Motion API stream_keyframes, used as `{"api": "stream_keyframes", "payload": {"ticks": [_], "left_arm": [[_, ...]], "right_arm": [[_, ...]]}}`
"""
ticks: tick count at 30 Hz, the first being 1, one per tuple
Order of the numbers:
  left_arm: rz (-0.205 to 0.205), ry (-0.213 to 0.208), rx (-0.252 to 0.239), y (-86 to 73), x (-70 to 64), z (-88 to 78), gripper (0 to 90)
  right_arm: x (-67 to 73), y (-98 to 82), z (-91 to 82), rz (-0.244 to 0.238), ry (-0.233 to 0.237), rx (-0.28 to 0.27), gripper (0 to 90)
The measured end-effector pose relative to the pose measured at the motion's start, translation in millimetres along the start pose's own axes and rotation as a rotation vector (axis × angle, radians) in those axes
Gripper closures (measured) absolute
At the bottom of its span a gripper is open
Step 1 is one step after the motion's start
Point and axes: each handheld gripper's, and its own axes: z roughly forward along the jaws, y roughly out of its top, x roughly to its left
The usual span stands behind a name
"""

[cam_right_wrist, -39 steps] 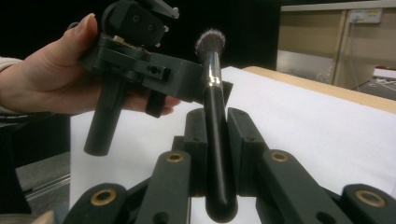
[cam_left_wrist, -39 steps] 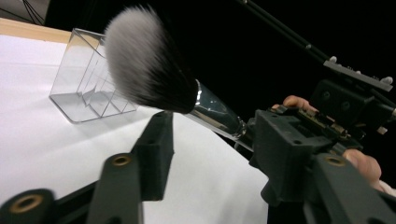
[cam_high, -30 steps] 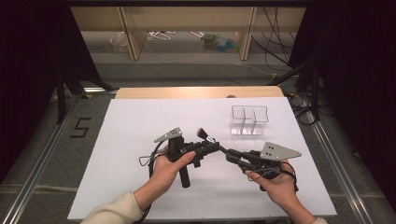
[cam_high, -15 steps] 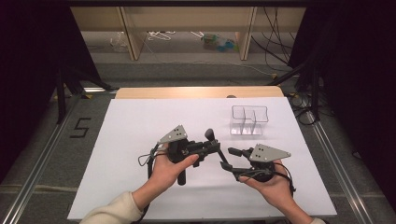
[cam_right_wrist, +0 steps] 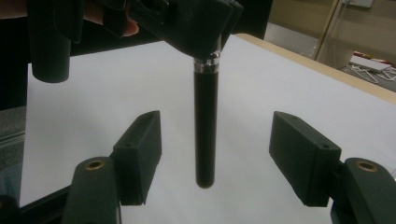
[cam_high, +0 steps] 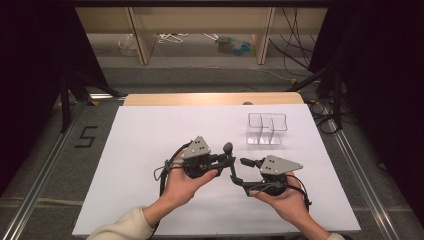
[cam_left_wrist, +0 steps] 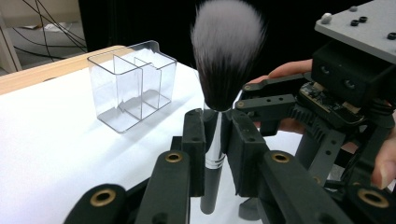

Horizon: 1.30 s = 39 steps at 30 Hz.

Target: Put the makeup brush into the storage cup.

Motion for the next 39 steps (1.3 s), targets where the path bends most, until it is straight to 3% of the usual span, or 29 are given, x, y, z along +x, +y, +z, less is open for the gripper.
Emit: {"api": "stream_keyframes", "payload": {"ticks": [6, 7, 10, 24, 30, 35, 37, 38, 39], "left_arm": [[0.006, -0.003, 0.004, -0.3, -1.8, 2.2, 77.8], [0.004, -0.002, 0.003, -0.5, -2.4, 2.6, 77.8], [0.025, -0.001, 0.009, 0.0, -2.2, 2.7, 77.8], [0.022, 0.003, 0.018, -1.4, -3.0, 4.9, 77.8], [0.018, 0.002, 0.014, -2.5, -2.7, 5.8, 77.8], [0.011, -0.008, 0.008, -3.2, -3.0, 6.7, 77.7], [0.018, -0.010, 0.002, -3.3, -2.5, 6.8, 77.3], [0.032, -0.015, -0.012, -4.0, -2.5, 6.7, 76.2], [0.055, -0.017, -0.022, -3.9, -2.9, 6.6, 73.7]], "right_arm": [[-0.5, 0.5, 2.0, 0.003, -0.012, 0.012, 39.8], [-0.2, -0.3, 4.7, 0.012, -0.007, -0.013, 40.4], [0.1, -0.4, 6.6, 0.010, -0.007, -0.020, 43.3], [3.0, 1.0, 11.5, 0.030, -0.004, -0.033, 61.4], [3.4, 1.4, 10.2, 0.037, 0.002, -0.049, 76.9], [3.9, 1.7, 10.1, 0.028, 0.006, -0.055, 79.3], [4.0, 1.8, 10.2, 0.035, 0.009, -0.065, 79.4], [4.1, 3.3, 6.1, 0.032, -0.006, -0.023, 79.4], [4.3, 3.0, 8.7, 0.033, 0.003, -0.059, 79.4]]}}
